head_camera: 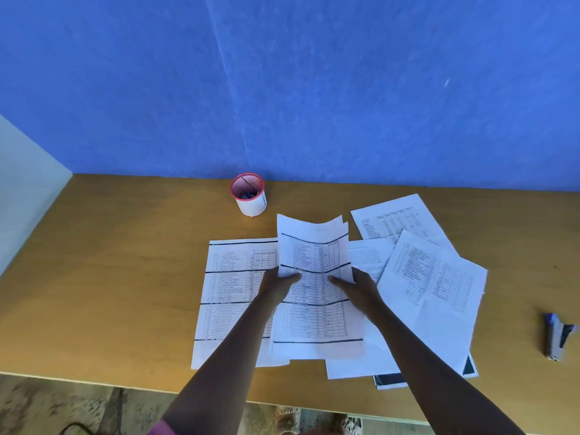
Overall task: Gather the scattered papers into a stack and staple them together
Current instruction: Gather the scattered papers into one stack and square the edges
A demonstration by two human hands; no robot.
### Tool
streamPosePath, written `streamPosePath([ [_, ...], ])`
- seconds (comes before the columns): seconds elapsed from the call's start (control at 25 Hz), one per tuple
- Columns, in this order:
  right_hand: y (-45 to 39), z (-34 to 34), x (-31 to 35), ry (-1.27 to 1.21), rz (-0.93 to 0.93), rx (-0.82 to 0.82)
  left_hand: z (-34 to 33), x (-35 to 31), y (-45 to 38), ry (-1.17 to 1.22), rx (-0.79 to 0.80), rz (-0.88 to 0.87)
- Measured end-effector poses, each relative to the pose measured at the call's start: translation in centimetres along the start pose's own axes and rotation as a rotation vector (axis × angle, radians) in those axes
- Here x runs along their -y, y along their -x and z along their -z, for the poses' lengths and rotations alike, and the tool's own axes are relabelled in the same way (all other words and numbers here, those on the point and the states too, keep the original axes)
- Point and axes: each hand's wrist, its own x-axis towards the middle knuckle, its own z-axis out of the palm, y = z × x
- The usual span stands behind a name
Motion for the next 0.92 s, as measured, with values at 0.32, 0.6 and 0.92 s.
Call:
streamPosePath([
  [0.32, 2.9, 3.0, 5.5, -0.404, 0.224, -0.151, 0.9, -5.3, 4.6, 0.202, 0.046, -0.334],
  [0.6, 5.2, 5.1, 7.7, -0.473, 0.417, -0.202, 1.2, -7.7, 7.0, 0.291, 0.001, -0.4],
  [0.92, 6.2, 5.0, 6.9, -0.496, 0.382, -0.138, 0.9, -7.3, 8.5, 0.285, 0.01, -0.454],
])
